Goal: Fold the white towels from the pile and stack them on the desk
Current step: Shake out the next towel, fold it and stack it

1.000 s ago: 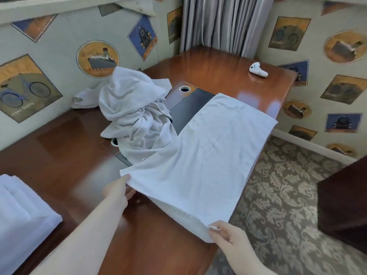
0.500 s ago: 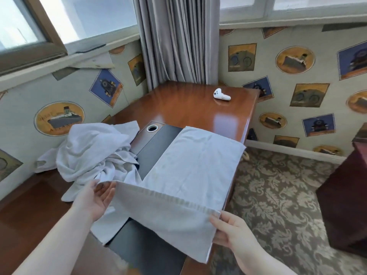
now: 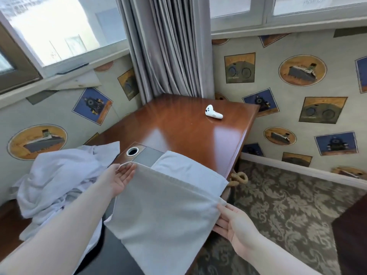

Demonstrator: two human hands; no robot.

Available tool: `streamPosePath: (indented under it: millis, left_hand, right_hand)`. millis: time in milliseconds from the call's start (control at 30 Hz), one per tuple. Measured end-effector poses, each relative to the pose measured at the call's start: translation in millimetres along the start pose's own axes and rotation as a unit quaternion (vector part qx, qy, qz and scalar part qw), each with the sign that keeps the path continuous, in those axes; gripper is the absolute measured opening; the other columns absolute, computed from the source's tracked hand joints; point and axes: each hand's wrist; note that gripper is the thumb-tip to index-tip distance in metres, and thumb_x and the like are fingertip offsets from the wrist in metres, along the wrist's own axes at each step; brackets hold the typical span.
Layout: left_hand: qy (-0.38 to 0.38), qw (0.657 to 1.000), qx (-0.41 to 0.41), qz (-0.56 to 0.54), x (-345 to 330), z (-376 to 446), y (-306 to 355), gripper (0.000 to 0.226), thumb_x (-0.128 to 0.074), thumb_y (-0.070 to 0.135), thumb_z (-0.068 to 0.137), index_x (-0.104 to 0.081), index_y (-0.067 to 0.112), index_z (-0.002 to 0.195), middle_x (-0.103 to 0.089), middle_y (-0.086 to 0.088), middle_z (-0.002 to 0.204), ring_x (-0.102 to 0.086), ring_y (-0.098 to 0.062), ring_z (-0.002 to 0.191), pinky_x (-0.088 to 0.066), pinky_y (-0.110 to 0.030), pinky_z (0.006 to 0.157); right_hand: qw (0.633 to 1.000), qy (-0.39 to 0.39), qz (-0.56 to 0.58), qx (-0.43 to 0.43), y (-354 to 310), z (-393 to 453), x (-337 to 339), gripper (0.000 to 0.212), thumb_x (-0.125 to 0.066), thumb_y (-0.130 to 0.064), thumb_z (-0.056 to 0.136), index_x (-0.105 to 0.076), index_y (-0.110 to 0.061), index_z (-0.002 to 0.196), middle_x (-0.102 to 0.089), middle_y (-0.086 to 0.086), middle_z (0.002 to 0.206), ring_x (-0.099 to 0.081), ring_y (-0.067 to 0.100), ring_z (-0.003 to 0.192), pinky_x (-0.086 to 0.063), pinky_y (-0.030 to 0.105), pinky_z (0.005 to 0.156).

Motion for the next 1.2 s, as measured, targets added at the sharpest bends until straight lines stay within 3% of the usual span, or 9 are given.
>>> streamPosePath:
  millis: [233, 367, 500, 600, 767, 867, 967, 1100, 1200]
  left_hand:
    - [0.013, 0.996, 0.011, 0.082, -84, 91, -10, 0.035, -0.036, 0.018, 0.105, -0.055, 0.001, 0.081, -0.070, -0.009, 0.061, -0.063, -0.022, 0.083, -0.057, -0.029, 0.057]
    - [-0.002, 0.992, 0.028, 0.125, -124, 151, -21, 0.033, -0.039, 0.019, 0.104, -0.053, 0.004, 0.078, -0.069, -0.009, 0.073, -0.067, -0.020, 0.070, -0.057, -0.030, 0.074]
    - [0.005, 0.983, 0.062, 0.174, -154, 202, -35, 0.032, -0.042, 0.022, 0.104, -0.051, 0.006, 0.078, -0.066, -0.010, 0.079, -0.069, -0.016, 0.050, -0.056, -0.026, 0.048]
    - [0.018, 0.973, 0.095, 0.209, -168, 222, -52, 0.036, -0.037, 0.025, 0.105, -0.046, 0.011, 0.074, -0.063, -0.005, 0.074, -0.067, -0.014, 0.047, -0.056, -0.028, 0.056]
    - [0.081, 0.960, 0.092, 0.251, -176, 244, -64, 0.036, -0.034, 0.027, 0.104, -0.046, 0.015, 0.073, -0.060, -0.001, 0.079, -0.060, -0.015, 0.066, -0.048, -0.030, 0.061]
    - [0.109, 0.958, 0.092, 0.248, -174, 253, -64, 0.037, -0.032, 0.026, 0.104, -0.047, 0.016, 0.072, -0.065, 0.001, 0.062, -0.060, -0.014, 0.069, -0.044, -0.031, 0.063]
    - [0.098, 0.962, 0.101, 0.236, -171, 258, -66, 0.038, -0.027, 0.026, 0.105, -0.049, 0.016, 0.076, -0.064, 0.000, 0.083, -0.062, -0.013, 0.075, -0.045, -0.033, 0.066]
    - [0.088, 0.967, 0.110, 0.211, -171, 267, -66, 0.031, -0.024, 0.026, 0.106, -0.051, 0.012, 0.100, -0.059, -0.005, 0.115, -0.060, -0.023, 0.117, -0.044, -0.039, 0.090]
    - [0.077, 0.964, 0.115, 0.226, -173, 271, -67, 0.029, -0.028, 0.028, 0.107, -0.048, 0.012, 0.093, -0.060, -0.006, 0.115, -0.061, -0.023, 0.116, -0.045, -0.039, 0.088]
  right_hand:
    - [0.998, 0.046, -0.009, -0.039, -36, 66, 16, 0.020, -0.053, -0.021, 0.101, -0.066, -0.012, 0.114, -0.076, 0.007, 0.102, -0.073, 0.025, 0.093, -0.056, 0.038, 0.079]
    - [0.993, 0.093, -0.023, -0.075, -58, 102, 22, 0.013, -0.056, -0.017, 0.098, -0.068, -0.013, 0.101, -0.076, 0.008, 0.095, -0.074, 0.026, 0.088, -0.057, 0.036, 0.072]
    - [0.981, 0.158, -0.047, -0.103, -74, 138, 27, 0.011, -0.057, -0.010, 0.095, -0.067, -0.007, 0.090, -0.071, 0.008, 0.095, -0.067, 0.029, 0.088, -0.053, 0.035, 0.066]
    - [0.970, 0.170, -0.161, -0.059, -73, 159, 34, 0.021, -0.049, -0.017, 0.100, -0.065, -0.008, 0.091, -0.068, 0.008, 0.093, -0.065, 0.024, 0.088, -0.056, 0.035, 0.068]
    - [0.850, 0.141, -0.478, 0.171, -74, 177, 44, 0.026, -0.038, -0.032, 0.104, -0.059, -0.018, 0.099, -0.056, 0.000, 0.080, -0.052, 0.007, 0.075, -0.041, 0.026, 0.063]
    - [0.772, 0.100, -0.607, 0.160, -82, 193, 45, 0.014, -0.029, -0.027, 0.106, -0.040, -0.019, 0.110, -0.046, -0.007, 0.073, -0.044, 0.010, 0.058, -0.035, 0.026, 0.051]
    - [0.714, 0.119, -0.678, 0.128, -92, 204, 44, 0.005, -0.025, -0.022, 0.105, -0.029, -0.020, 0.107, -0.038, -0.007, 0.067, -0.034, 0.009, 0.048, -0.023, 0.025, 0.040]
    - [0.790, 0.169, -0.583, 0.086, -108, 226, 44, 0.017, -0.024, -0.024, 0.106, -0.038, -0.016, 0.100, -0.053, 0.001, 0.072, -0.046, 0.016, 0.057, -0.029, 0.027, 0.047]
    - [0.821, 0.197, -0.532, 0.062, -109, 233, 43, 0.022, -0.034, -0.019, 0.101, -0.038, -0.016, 0.079, -0.048, 0.001, 0.069, -0.040, 0.017, 0.059, -0.026, 0.031, 0.053]
Point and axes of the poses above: each hand's wrist, its own z-axis towards the middle knuckle, its own x-axis out of the back of the hand, y = z × x
